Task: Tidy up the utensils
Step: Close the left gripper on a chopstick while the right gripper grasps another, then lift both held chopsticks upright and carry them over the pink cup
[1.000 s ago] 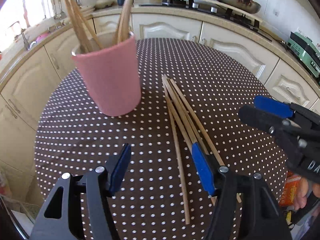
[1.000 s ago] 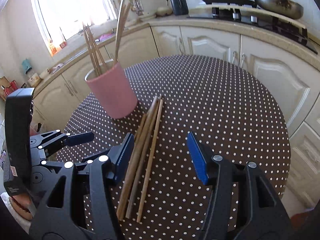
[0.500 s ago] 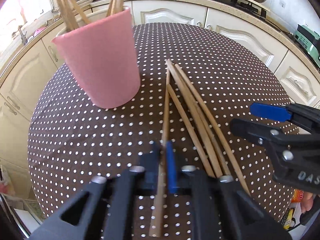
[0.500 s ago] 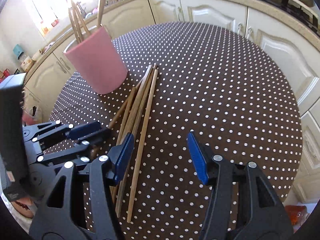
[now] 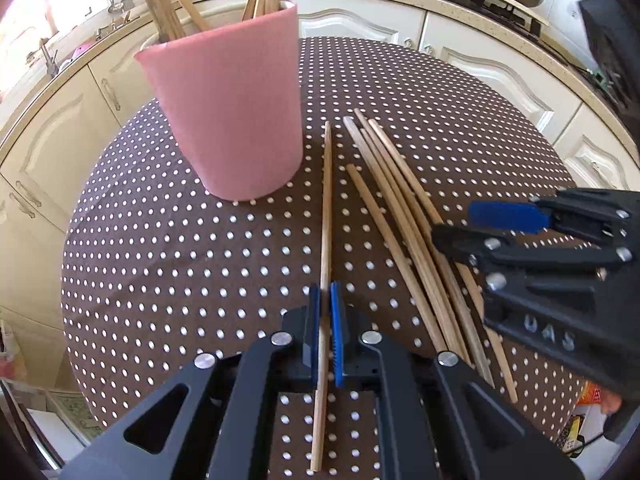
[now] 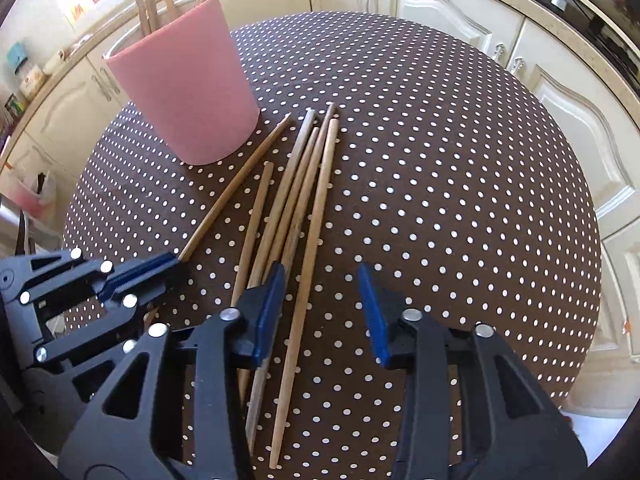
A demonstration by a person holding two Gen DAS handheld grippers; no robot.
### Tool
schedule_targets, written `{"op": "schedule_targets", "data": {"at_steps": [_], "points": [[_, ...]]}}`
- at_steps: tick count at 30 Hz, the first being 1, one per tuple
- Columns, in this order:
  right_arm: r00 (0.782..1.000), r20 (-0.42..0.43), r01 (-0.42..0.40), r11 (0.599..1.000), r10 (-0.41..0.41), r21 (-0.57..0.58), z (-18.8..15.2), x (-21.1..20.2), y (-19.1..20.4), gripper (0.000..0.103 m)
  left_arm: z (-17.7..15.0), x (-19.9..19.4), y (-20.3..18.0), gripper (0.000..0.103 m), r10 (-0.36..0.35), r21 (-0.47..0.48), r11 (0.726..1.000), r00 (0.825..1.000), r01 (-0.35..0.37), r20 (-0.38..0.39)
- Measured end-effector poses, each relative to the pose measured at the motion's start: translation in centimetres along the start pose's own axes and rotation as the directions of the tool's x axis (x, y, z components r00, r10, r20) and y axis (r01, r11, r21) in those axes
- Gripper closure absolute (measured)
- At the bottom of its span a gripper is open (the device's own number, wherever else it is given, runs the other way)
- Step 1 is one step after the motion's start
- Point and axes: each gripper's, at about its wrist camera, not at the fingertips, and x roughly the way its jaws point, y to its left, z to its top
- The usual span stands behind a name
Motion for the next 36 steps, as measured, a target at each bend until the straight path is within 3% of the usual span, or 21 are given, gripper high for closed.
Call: {"op": "schedule_targets", "data": {"at_steps": [8,11,13,16,22,30,36], "points": [[0.998,-0.058,-0.018,1.000,0.019,0.021,1.2,0.7,-0.4,0.069,1.9,0.7,-0.5,0.096,-0.004,-0.006,1.000,1.000,0.004,-0.029],[0.997,-0.070,0.017,1.000,-0.018,-0.015,1.7,1.2,-0.3,0.070,2.6,1.1,-0.9,0.096,0.005,0.004,1.000,1.000,-0.005,-0.028],[0.994,-0.079,0.067,0.995,-0.072,-0.070,1.9,1.6,0.7,0.074,3.4,1.8,-1.4,0.096,0.011,0.008,1.000,0.999,-0.011,-0.034],[0.992,-0.102,0.059,0.994,-0.068,-0.087,2.1,1.8,1.1,0.093,3.3,1.8,-1.6,0.097,0.012,0.031,0.999,0.999,-0.011,-0.030],[0.997,-0.076,0.015,0.999,-0.017,-0.029,1.9,1.6,-0.1,0.097,2.2,1.1,-1.3,0.098,-0.018,0.017,1.000,1.000,0.018,-0.003],[0.994,0.044,-0.107,0.992,0.104,0.067,-0.3,-1.5,-3.6,0.097,0.1,-3.4,-1.0,0.098,-0.088,0.020,0.996,0.991,0.086,0.102],[0.958,0.209,-0.218,0.971,0.195,0.095,-0.8,-6.3,-5.5,0.097,-0.8,-8.3,-0.8,0.098,-0.131,0.023,0.991,0.962,0.129,0.238]]}}
